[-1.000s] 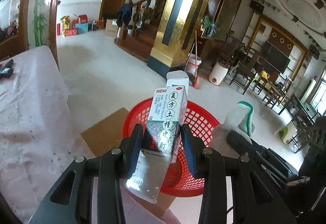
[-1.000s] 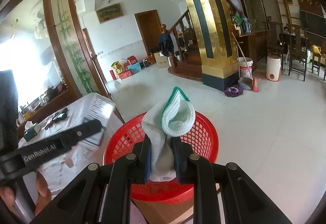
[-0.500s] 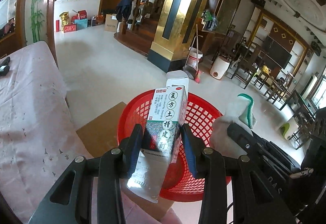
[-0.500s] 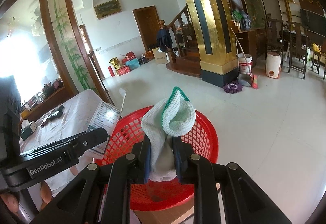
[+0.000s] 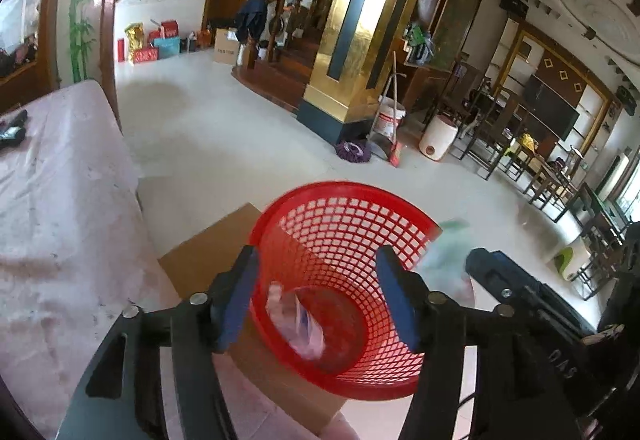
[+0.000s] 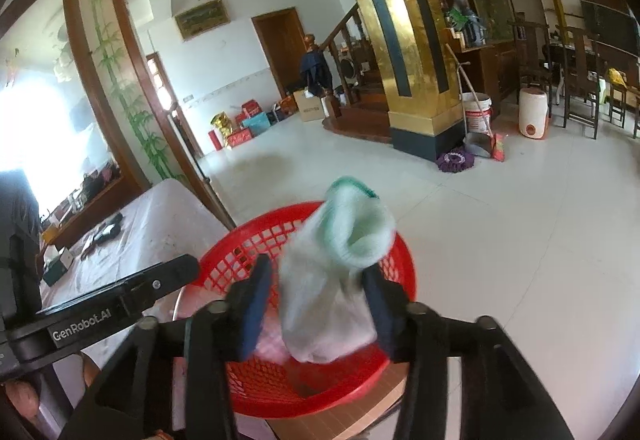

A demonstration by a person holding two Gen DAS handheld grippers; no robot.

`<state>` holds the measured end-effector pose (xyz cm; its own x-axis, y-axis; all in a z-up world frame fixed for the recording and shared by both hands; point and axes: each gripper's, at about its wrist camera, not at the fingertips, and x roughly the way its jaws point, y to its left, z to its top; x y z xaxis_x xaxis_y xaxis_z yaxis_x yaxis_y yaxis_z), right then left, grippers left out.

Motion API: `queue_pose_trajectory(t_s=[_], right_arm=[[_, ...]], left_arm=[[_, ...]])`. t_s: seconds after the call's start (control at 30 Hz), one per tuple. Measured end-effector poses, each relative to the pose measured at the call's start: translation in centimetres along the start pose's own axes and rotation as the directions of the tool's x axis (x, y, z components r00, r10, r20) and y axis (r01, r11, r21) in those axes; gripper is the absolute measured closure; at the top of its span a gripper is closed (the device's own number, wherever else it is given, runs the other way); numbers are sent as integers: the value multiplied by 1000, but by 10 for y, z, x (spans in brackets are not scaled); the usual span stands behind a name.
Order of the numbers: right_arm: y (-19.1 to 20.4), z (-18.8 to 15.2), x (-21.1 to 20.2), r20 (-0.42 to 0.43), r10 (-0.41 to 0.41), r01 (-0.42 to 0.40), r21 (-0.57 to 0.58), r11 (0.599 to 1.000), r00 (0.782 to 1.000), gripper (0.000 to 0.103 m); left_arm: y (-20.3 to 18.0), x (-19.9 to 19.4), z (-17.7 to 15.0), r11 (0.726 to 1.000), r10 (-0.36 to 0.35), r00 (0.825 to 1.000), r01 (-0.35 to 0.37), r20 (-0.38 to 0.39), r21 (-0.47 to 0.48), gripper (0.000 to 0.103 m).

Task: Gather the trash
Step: 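Open the right tool dropping the sock while the left tool drops the box into the basket, then move both open tools back over the table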

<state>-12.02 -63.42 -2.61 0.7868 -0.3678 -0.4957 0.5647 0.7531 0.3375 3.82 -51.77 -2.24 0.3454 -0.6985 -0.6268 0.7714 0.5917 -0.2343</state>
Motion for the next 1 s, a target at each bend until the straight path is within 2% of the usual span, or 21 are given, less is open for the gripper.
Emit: queue_pose_trajectory(t_s=[0.07, 0.13, 0.17, 0.3, 0.4, 0.47, 0.63, 0.7, 0.77, 0.8, 0.83, 0.9, 1.0], right_arm=[[2, 3, -8, 10, 4, -4, 0, 1000, 1000, 49], [6, 3, -16, 26, 9, -9, -4, 1000, 1000, 33], [8, 4, -22, 37, 7, -6, -8, 1000, 999, 31], [31, 2, -52, 64, 37, -35, -33, 999, 997, 29], [55, -2, -78, 92, 58, -51, -74, 996, 994, 23], [69, -8, -92, 103, 81, -72, -94, 993, 991, 22], [113, -27, -115, 87, 170, -158, -127, 979, 982, 21], [133, -37, -122, 81, 205, -191, -149, 970, 975, 20], [150, -47, -126, 77, 239, -225, -158, 962, 968, 19], [161, -52, -128, 69, 266, -253, -162, 954, 961, 19], [168, -56, -129, 65, 284, -270, -166, 948, 957, 19], [187, -67, -129, 48, 325, -312, -176, 933, 945, 19], [217, -84, -126, -1, 377, -369, -209, 906, 926, 19]], left_arm=[[0, -10, 1, 1000, 5, 1000, -5, 12, 3, 32], [2, -29, 1, 1000, 30, 999, -30, 39, 2, 27], [4, -39, 0, 999, 39, 998, -39, 53, 1, 26], [15, -81, -5, 997, 79, 992, -77, 100, -15, 23], [31, -123, -12, 991, 128, 981, -122, 149, -49, 21], [44, -151, -19, 985, 163, 970, -152, 180, -76, 19], [84, -224, -43, 949, 301, 926, -269, 228, -162, 18], [102, -250, -58, 931, 352, 902, -311, 250, -190, 18], [121, -278, -73, 900, 426, 867, -378, 258, -215, 17], [134, -296, -85, 875, 473, 842, -416, 259, -246, 17], [144, -310, -96, 856, 505, 825, -438, 253, -275, 17], [164, -331, -114, 826, 545, 804, -464, 239, -321, 17], [203, -366, -140, 752, 629, 755, -531, 184, -390, 17]])
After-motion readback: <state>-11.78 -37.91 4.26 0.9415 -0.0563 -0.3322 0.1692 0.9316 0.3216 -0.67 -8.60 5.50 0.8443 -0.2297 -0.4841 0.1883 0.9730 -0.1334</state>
